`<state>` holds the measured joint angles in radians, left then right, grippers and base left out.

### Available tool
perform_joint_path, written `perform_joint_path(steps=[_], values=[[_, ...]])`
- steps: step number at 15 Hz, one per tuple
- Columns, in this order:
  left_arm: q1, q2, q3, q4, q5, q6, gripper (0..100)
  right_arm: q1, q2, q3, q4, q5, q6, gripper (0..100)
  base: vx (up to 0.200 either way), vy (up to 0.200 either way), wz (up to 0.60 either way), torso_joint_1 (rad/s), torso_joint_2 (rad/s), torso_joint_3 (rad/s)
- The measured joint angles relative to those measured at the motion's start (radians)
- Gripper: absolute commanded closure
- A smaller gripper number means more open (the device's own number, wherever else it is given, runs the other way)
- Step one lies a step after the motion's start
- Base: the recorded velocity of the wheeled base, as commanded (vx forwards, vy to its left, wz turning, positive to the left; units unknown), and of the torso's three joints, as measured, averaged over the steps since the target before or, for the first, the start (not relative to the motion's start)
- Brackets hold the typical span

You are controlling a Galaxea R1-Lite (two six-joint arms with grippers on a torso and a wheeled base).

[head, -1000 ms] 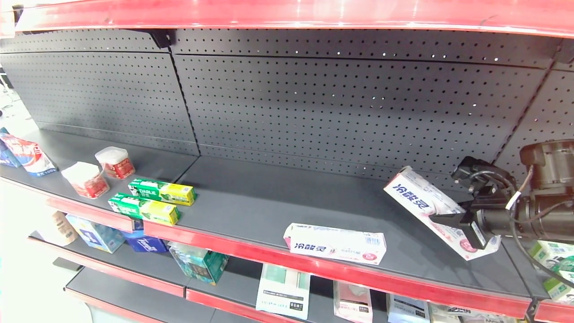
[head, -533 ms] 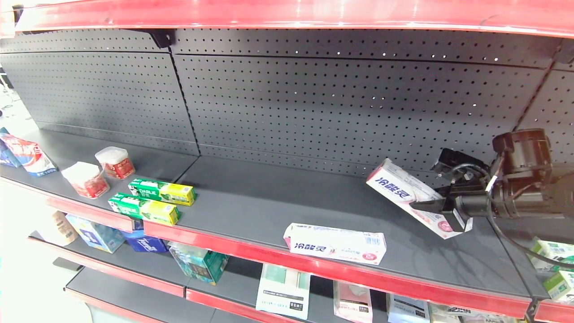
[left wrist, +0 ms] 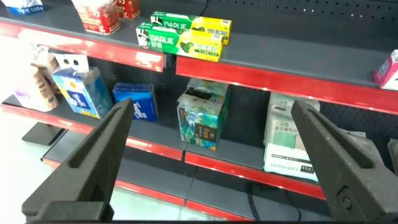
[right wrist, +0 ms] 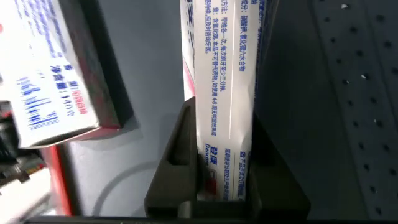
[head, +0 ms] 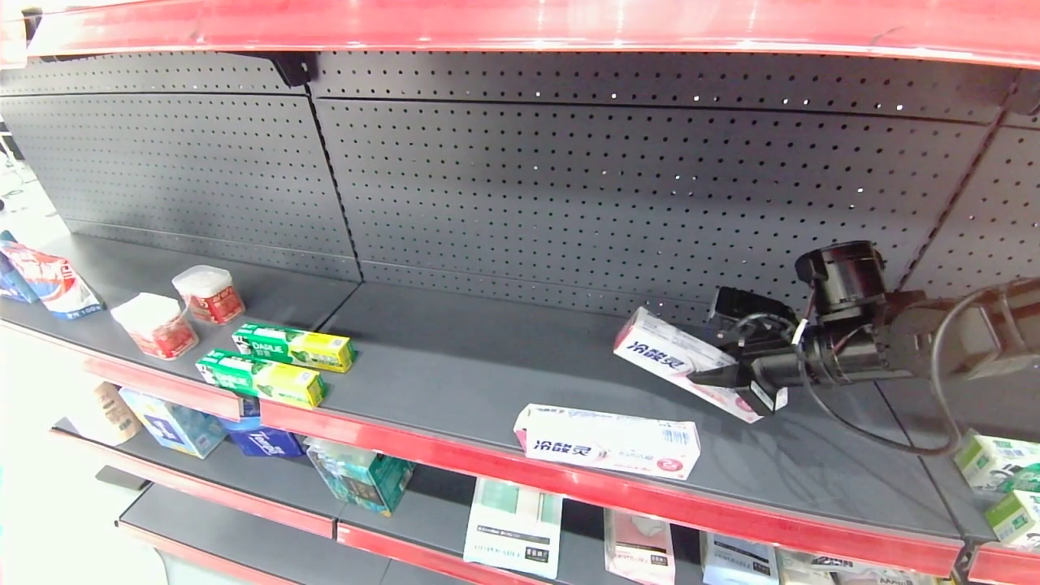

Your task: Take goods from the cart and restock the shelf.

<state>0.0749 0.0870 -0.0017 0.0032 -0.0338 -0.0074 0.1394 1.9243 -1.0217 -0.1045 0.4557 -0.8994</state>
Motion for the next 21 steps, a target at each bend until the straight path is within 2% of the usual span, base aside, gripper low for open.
perform_joint_path(steps=[2,6,14,15,21], values=[[0.000,0.000,0.000,0.000,0.000,0.000,0,0.015,0.044,-0.029,-0.003,0.027,-0.019,100,0.000,0.000,0.00,0.000,0.00,0.000],[0.000,0.000,0.000,0.000,0.000,0.000,0,0.037,0.090,-0.065,-0.001,-0.050,-0.069,100,0.000,0.000,0.00,0.000,0.00,0.000],[0.000,0.001,0.000,0.000,0.000,0.000,0,0.062,0.115,-0.062,-0.010,-0.065,-0.093,100,0.000,0.000,0.00,0.000,0.00,0.000],[0.000,0.001,0.000,0.000,0.000,0.000,0,0.066,0.115,-0.062,-0.014,-0.070,-0.091,0,0.000,0.000,0.00,0.000,0.00,0.000],[0.000,0.001,0.000,0.000,0.000,0.000,0,0.079,0.111,-0.065,-0.014,-0.077,-0.079,0,0.000,0.000,0.00,0.000,0.00,0.000]])
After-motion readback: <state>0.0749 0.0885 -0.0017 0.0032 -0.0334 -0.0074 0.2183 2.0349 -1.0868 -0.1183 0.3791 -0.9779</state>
